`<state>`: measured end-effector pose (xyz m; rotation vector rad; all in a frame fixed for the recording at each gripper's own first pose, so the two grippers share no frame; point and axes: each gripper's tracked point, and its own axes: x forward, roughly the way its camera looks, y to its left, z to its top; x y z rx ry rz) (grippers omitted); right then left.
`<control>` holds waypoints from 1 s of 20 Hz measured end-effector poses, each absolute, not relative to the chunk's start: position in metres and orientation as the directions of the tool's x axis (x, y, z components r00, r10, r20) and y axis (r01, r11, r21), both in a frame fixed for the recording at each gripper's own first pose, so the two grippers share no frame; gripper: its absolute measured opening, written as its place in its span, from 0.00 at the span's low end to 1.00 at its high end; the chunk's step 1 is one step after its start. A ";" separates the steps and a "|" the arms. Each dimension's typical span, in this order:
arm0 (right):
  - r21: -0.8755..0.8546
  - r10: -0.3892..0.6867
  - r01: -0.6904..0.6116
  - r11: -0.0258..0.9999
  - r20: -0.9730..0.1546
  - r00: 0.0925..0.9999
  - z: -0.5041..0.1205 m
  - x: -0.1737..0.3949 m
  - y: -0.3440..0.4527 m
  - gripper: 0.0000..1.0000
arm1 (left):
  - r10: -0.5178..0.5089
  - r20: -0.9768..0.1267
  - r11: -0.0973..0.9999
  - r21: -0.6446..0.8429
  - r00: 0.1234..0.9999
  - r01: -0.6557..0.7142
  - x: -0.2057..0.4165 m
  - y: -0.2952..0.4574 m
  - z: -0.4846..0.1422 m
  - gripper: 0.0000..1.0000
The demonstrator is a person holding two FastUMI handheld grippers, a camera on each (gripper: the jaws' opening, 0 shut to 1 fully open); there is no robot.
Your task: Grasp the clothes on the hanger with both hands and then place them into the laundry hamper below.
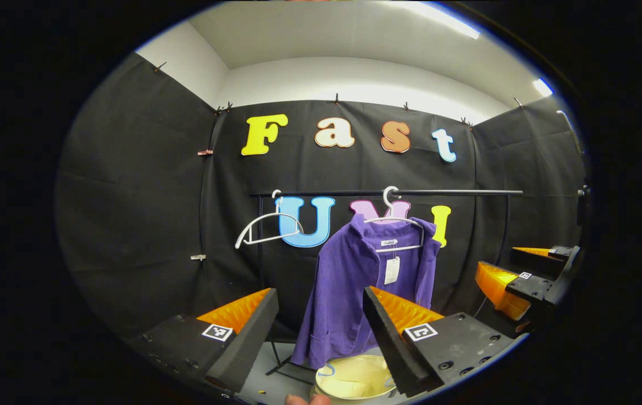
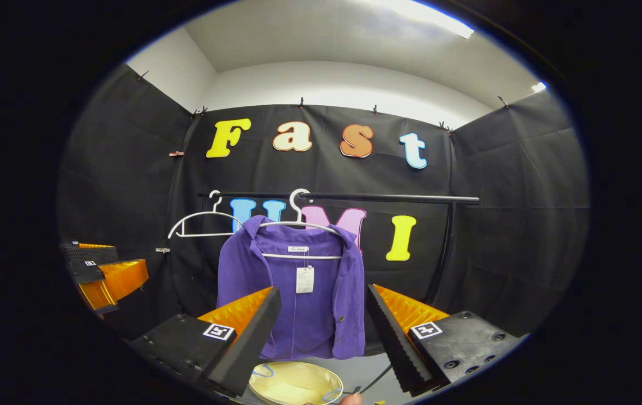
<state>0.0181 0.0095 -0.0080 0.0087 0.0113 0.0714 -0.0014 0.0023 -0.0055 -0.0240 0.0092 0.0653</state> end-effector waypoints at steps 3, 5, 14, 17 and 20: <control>0.007 0.085 -0.085 0.996 -0.008 0.996 -0.008 0.021 0.012 0.97 | 0.078 -0.008 0.997 -0.025 0.997 -0.079 0.001 0.004 -0.003 0.94; 0.006 0.089 -0.089 0.996 -0.004 0.996 -0.007 0.024 0.011 0.97 | 0.081 -0.006 0.996 -0.026 0.997 -0.081 0.004 0.003 -0.003 0.94; -0.014 0.117 -0.117 0.993 -0.009 0.993 -0.015 0.053 0.006 0.97 | 0.088 0.012 0.996 -0.031 0.996 -0.088 0.030 -0.012 0.002 0.92; -0.022 0.113 -0.113 0.993 -0.009 0.994 -0.020 0.069 -0.002 0.97 | 0.095 0.020 0.995 -0.035 0.995 -0.094 0.045 -0.018 0.002 0.92; -0.007 0.092 -0.092 0.996 0.001 0.996 -0.025 0.089 -0.015 0.97 | 0.099 0.027 0.994 -0.039 0.995 -0.098 0.064 -0.024 0.001 0.92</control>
